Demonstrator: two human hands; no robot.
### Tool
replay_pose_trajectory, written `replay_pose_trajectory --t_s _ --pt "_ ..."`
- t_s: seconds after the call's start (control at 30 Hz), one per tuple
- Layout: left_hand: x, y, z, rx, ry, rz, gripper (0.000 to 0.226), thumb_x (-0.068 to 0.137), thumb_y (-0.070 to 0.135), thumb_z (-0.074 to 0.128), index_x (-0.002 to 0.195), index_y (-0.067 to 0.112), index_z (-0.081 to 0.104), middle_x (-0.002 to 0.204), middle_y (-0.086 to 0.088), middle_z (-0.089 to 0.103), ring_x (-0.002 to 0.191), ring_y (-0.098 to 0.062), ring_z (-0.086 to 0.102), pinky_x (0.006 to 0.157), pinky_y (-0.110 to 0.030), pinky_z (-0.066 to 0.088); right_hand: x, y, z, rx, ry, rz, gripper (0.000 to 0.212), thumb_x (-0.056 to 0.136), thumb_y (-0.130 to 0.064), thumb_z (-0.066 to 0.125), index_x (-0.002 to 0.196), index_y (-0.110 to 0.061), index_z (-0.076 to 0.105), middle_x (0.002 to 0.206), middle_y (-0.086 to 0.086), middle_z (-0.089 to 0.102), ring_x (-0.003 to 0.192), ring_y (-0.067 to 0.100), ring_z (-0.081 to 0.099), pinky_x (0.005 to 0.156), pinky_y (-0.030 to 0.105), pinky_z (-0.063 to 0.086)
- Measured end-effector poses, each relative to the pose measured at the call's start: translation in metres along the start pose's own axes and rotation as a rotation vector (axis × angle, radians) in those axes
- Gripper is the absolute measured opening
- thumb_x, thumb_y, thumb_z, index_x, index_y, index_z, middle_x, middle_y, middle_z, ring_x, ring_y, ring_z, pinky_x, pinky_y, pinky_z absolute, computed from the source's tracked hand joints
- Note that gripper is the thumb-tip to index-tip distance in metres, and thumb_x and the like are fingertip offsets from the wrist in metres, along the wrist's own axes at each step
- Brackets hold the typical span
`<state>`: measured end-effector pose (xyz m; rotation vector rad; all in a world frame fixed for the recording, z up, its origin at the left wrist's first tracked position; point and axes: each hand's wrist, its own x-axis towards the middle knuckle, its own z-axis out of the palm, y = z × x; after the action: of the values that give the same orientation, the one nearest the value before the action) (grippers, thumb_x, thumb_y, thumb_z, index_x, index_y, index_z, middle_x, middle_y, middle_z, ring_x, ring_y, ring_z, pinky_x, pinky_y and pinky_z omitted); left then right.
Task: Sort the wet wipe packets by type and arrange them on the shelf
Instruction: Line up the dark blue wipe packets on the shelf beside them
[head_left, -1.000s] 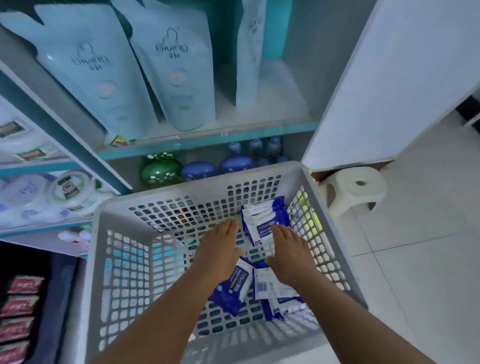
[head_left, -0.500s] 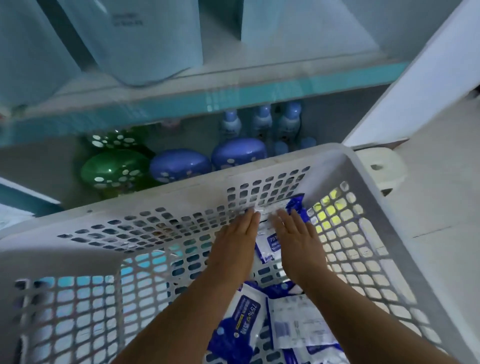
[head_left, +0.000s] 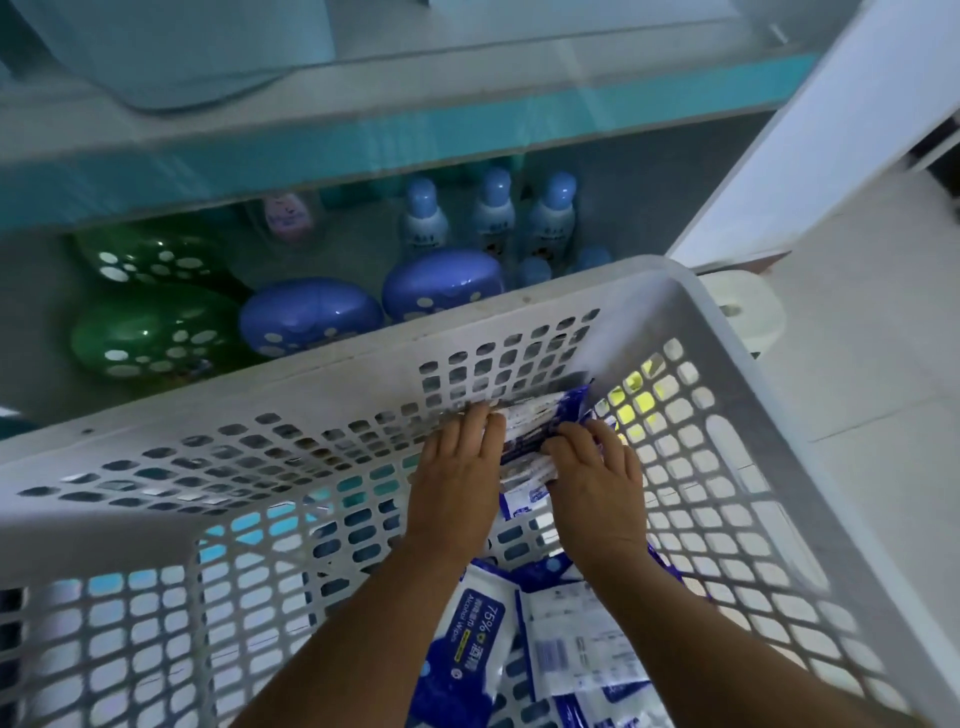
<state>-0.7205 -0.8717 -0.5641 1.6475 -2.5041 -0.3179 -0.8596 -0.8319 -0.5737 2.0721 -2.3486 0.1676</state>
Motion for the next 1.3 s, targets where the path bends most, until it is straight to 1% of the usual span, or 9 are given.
replay_pose_trajectory --t_s 0.1,0.23,0.43,0.53,0.7,0.87,0.97,1.2,1.3 --pt "0.002 0.003 0.001 -0.029 -0.031 -0.017 0.059 0.063 0.004 0.077 0.119 0.013 0.06 0.112 -0.006 0.064 0.101 -0.026 0.06 0.084 -0.036 0.051 -0.005 0.003 -0.002 -0.008 -0.012 0.029 0.052 0.053 -0.013 0.087 0.1 -0.024 0.07 0.107 -0.004 0.065 0.112 0.026 0.044 0.087 0.038 0.047" --pt "0.001 0.003 0.005 -0.152 -0.099 -0.076 0.046 0.092 0.012 0.054 0.136 0.018 0.046 0.133 -0.001 0.046 0.123 -0.019 0.042 0.094 -0.026 0.039 -0.009 0.008 -0.006 -0.028 -0.011 0.036 0.047 0.05 -0.014 0.089 0.092 -0.025 0.071 0.097 -0.003 0.066 0.107 0.026 0.042 0.087 0.034 0.03" --pt "-0.035 -0.003 -0.024 -0.404 -0.154 -0.301 0.034 0.098 0.011 0.045 0.131 0.019 0.049 0.116 -0.007 0.062 0.098 -0.021 0.061 0.082 -0.033 0.051 -0.016 0.008 -0.027 0.016 -0.094 -0.023 0.03 0.076 -0.03 0.076 0.104 -0.022 0.071 0.106 -0.002 0.071 0.117 0.026 0.057 0.105 0.037 0.02" --pt "-0.066 -0.003 -0.06 -0.527 -0.052 -0.418 0.034 0.099 0.015 0.047 0.131 0.02 0.052 0.113 -0.004 0.067 0.087 -0.012 0.06 0.073 -0.019 0.046 -0.021 -0.003 -0.056 0.166 -0.134 -0.069 0.029 0.083 -0.026 0.069 0.112 -0.023 0.068 0.107 -0.002 0.07 0.106 0.022 0.062 0.11 0.038 0.023" --pt "-0.111 -0.002 -0.131 -0.516 0.127 -0.53 0.036 0.098 0.017 0.048 0.134 0.019 0.053 0.115 -0.007 0.068 0.097 -0.02 0.064 0.079 -0.021 0.044 -0.034 -0.037 -0.124 0.342 -0.048 -0.224 0.039 0.061 -0.014 0.087 0.097 -0.018 0.074 0.087 0.001 0.073 0.075 0.026 0.066 0.079 0.039 0.05" --pt "-0.163 0.002 -0.215 -0.52 0.295 -0.609 0.035 0.096 0.013 0.051 0.131 0.017 0.057 0.099 -0.014 0.069 0.086 -0.027 0.063 0.07 -0.024 0.04 -0.044 -0.073 -0.2 0.492 -0.031 -0.325 0.035 0.079 -0.018 0.074 0.114 -0.018 0.069 0.105 0.005 0.069 0.097 0.03 0.06 0.088 0.042 0.047" --pt "-0.197 -0.001 -0.262 -0.501 0.396 -0.701 0.033 0.096 0.013 0.051 0.127 0.02 0.06 0.098 -0.009 0.07 0.08 -0.017 0.059 0.064 -0.017 0.034 -0.051 -0.1 -0.245 0.54 -0.021 -0.426 0.036 0.087 -0.024 0.066 0.122 -0.019 0.064 0.114 0.004 0.066 0.106 0.026 0.055 0.096 0.038 0.041" --pt "-0.289 -0.017 -0.364 -0.406 0.637 -0.823 0.031 0.094 0.012 0.054 0.123 0.021 0.064 0.099 -0.002 0.07 0.084 -0.017 0.063 0.068 -0.023 0.042 -0.065 -0.187 -0.338 0.593 0.082 -0.709 0.027 0.077 -0.019 0.071 0.103 -0.012 0.072 0.088 0.011 0.07 0.081 0.034 0.062 0.075 0.039 0.048" --pt "-0.335 -0.027 -0.401 -0.345 0.721 -0.86 0.029 0.094 0.013 0.054 0.118 0.023 0.066 0.092 0.0 0.071 0.077 -0.013 0.063 0.06 -0.009 0.039 -0.082 -0.231 -0.372 0.668 0.078 -0.778 0.028 0.079 -0.02 0.067 0.106 -0.014 0.071 0.092 0.01 0.07 0.083 0.032 0.059 0.074 0.036 0.044"
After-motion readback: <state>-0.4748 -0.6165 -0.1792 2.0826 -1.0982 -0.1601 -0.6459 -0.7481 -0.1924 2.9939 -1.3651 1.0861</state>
